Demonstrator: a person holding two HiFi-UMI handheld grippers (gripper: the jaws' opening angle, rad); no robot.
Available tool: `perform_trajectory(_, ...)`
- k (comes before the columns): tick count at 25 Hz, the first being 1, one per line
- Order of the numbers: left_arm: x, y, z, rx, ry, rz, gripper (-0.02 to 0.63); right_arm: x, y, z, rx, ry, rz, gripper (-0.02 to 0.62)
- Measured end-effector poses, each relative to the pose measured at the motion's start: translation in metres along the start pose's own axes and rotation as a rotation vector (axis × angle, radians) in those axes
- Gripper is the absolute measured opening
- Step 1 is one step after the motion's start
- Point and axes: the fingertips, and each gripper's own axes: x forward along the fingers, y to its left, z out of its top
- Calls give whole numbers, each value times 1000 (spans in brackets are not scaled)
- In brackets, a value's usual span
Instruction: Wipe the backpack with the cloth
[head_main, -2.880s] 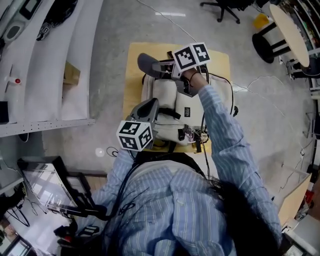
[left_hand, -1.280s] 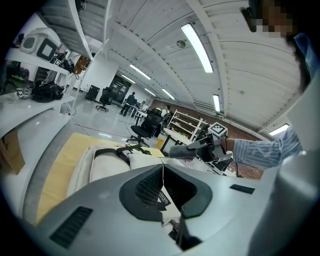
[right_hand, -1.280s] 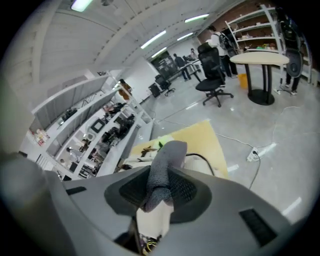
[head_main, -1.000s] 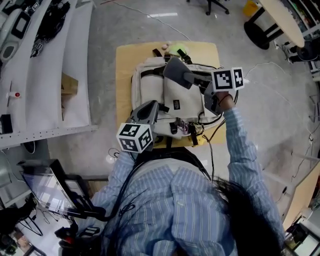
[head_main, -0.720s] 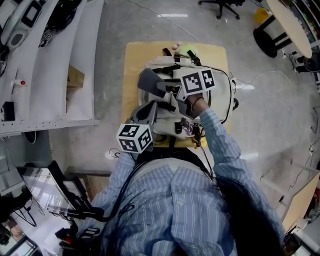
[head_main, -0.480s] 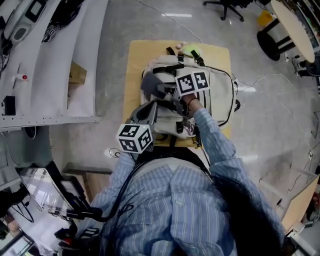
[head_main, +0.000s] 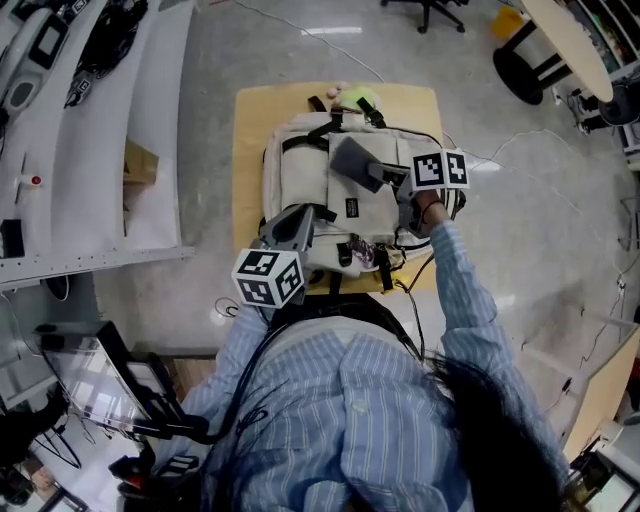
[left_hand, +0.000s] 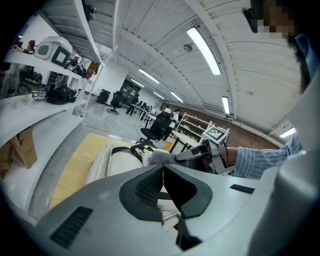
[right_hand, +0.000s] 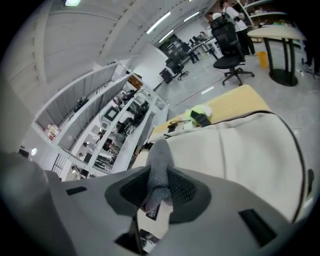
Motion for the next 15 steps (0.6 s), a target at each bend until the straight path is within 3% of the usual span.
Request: perform_trajectory(15,29,-60,-19,59,70,-123,8,-177,-150,-32,218,-199,-260,100)
